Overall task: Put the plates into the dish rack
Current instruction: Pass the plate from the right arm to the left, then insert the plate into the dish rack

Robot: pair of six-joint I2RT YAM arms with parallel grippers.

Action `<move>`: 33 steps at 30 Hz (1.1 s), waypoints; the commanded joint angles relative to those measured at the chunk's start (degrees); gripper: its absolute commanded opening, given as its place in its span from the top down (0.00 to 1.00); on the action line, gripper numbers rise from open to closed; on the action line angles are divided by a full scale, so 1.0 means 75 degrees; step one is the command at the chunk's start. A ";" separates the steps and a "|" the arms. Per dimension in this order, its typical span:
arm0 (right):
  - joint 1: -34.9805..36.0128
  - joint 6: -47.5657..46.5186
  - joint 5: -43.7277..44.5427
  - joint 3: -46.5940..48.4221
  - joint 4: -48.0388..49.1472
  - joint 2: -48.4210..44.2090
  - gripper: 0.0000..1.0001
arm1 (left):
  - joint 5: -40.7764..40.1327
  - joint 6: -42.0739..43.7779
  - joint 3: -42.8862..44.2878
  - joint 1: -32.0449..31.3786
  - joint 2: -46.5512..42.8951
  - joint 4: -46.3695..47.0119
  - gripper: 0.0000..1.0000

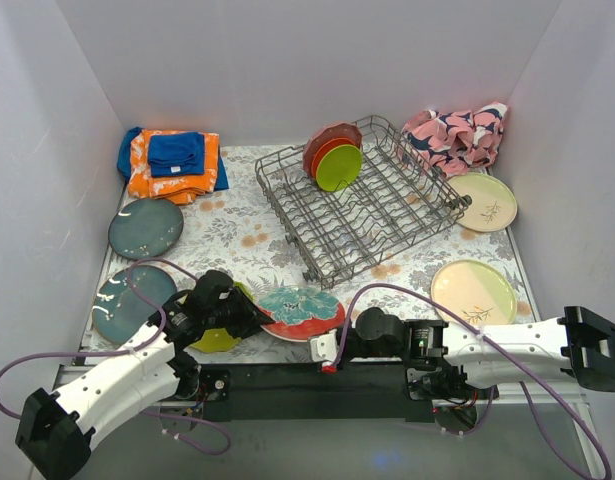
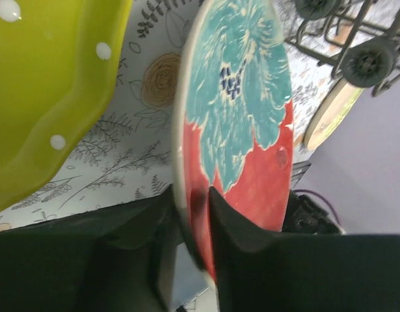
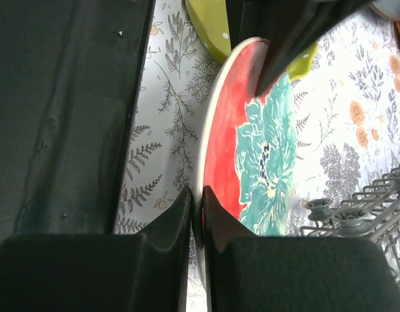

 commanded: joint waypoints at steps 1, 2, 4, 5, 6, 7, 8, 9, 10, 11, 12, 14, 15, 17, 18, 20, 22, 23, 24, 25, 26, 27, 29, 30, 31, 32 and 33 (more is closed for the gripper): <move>-0.0026 0.0471 -0.0320 0.0534 0.0724 -0.0105 0.99 | 0.0479 -0.0053 -0.0114 -0.0005 -0.0206 0.0366 0.88; -0.0026 0.0506 -0.0344 0.0534 0.0713 -0.0105 0.99 | 0.0467 -0.0041 -0.0115 -0.0005 -0.0277 0.0366 0.93; -0.0026 0.0529 -0.0449 0.0546 0.0701 -0.0151 0.99 | 0.0456 -0.0029 -0.0126 -0.0005 -0.0394 0.0319 1.00; -0.0037 0.0576 -0.0496 0.0557 0.0666 -0.0187 0.99 | 0.0421 -0.0029 -0.0115 -0.0005 -0.0569 0.0272 1.00; -0.0038 0.0600 -0.0647 0.0581 0.0643 -0.0199 0.99 | 0.0386 -0.0006 -0.0115 -0.0005 -0.0652 0.0191 1.00; -0.0038 0.0623 -0.0753 0.0592 0.0608 -0.0280 0.99 | 0.0350 -0.0006 -0.0115 -0.0005 -0.0757 0.0132 1.00; -0.0038 0.0658 -0.0858 0.0674 0.0491 -0.0316 0.98 | 0.0327 0.0064 -0.0103 -0.0005 -0.0967 0.0073 1.00; -0.0038 0.0751 -0.1034 0.0709 0.0409 -0.0351 0.91 | 0.0280 0.0088 -0.0103 -0.0005 -0.1108 -0.0078 1.00; -0.0038 0.0799 -0.1093 0.0768 0.0350 -0.0421 0.86 | 0.0257 0.0123 -0.0068 -0.0005 -0.1214 -0.0172 1.00; -0.0038 0.0834 -0.1152 0.0803 0.0222 -0.0456 0.80 | 0.0245 0.0146 -0.0010 -0.0005 -0.1424 -0.0266 1.00; -0.0038 0.0881 -0.1280 0.0862 0.0162 -0.0491 0.68 | 0.0245 0.0216 0.0026 0.0007 -0.1530 -0.0476 1.00; -0.0038 0.0858 -0.1433 0.0921 -0.0025 -0.0620 0.51 | 0.0280 0.0310 0.0189 -0.0004 -0.1671 -0.0688 1.00; -0.0038 0.0858 -0.1561 0.0979 -0.0095 -0.0667 0.40 | 0.0303 0.0450 0.0248 0.0007 -0.1776 -0.0898 1.00; -0.0038 0.0823 -0.1738 0.1061 -0.0352 -0.0866 0.30 | 0.0397 0.0579 0.0389 0.0007 -0.1859 -0.1110 1.00; -0.0038 0.0799 -0.1947 0.1108 -0.0470 -0.0925 0.25 | 0.0397 0.0650 0.0552 -0.0004 -0.1929 -0.1320 1.00; -0.0038 0.0729 -0.2124 0.1295 -0.0820 -0.1124 0.21 | 0.0385 0.0872 0.0728 -0.0004 -0.1953 -0.1555 1.00; -0.0038 0.0647 -0.2172 0.1505 -0.0997 -0.1311 0.17 | 0.0385 0.1152 0.1056 -0.0004 -0.1965 -0.1837 1.00; -0.0061 0.0589 -0.2079 0.1588 -0.1126 -0.1347 0.15 | 0.0397 0.1247 0.1197 0.0007 -0.1965 -0.1919 1.00; -0.0131 0.0519 -0.1951 0.1716 -0.1197 -0.1382 0.11 | 0.0385 0.1364 0.1326 0.0007 -0.1977 -0.2047 1.00; -0.0236 0.0506 -0.1868 0.1822 -0.1221 -0.1417 0.09 | 0.0397 0.1493 0.1640 -0.0004 -0.2011 -0.2095 1.00; -0.0527 0.0703 -0.1717 0.2113 -0.1256 -0.1394 0.06 | 0.0409 0.1749 0.1782 -0.0005 -0.2035 -0.2107 1.00; -0.0715 0.0775 -0.1611 0.2278 -0.1302 -0.1348 0.04 | 0.0420 0.1856 0.1911 -0.0005 -0.2070 -0.2142 1.00; -0.1299 0.0986 -0.1540 0.2746 -0.1454 -0.1265 0.02 | 0.0409 0.2218 0.2438 -0.0005 -0.1989 -0.2259 1.00; -0.1477 0.1312 -0.1284 0.2876 -0.1478 -0.1219 0.02 | 0.0386 0.2337 0.2637 -0.0005 -0.1919 -0.2457 1.00; -0.1630 0.1524 -0.1049 0.3017 -0.1514 -0.1149 0.02 | 0.0362 0.2489 0.2802 -0.0005 -0.1848 -0.2563 1.00; -0.1933 0.1723 -0.0827 0.3134 -0.1514 -0.1090 0.02 | 0.0327 0.2618 0.3163 -0.0005 -0.1697 -0.2645 1.00; -0.2110 0.2305 -0.0360 0.3460 -0.1746 -0.1020 0.02 | 0.0269 0.2944 0.3329 -0.0005 -0.1626 -0.2750 1.00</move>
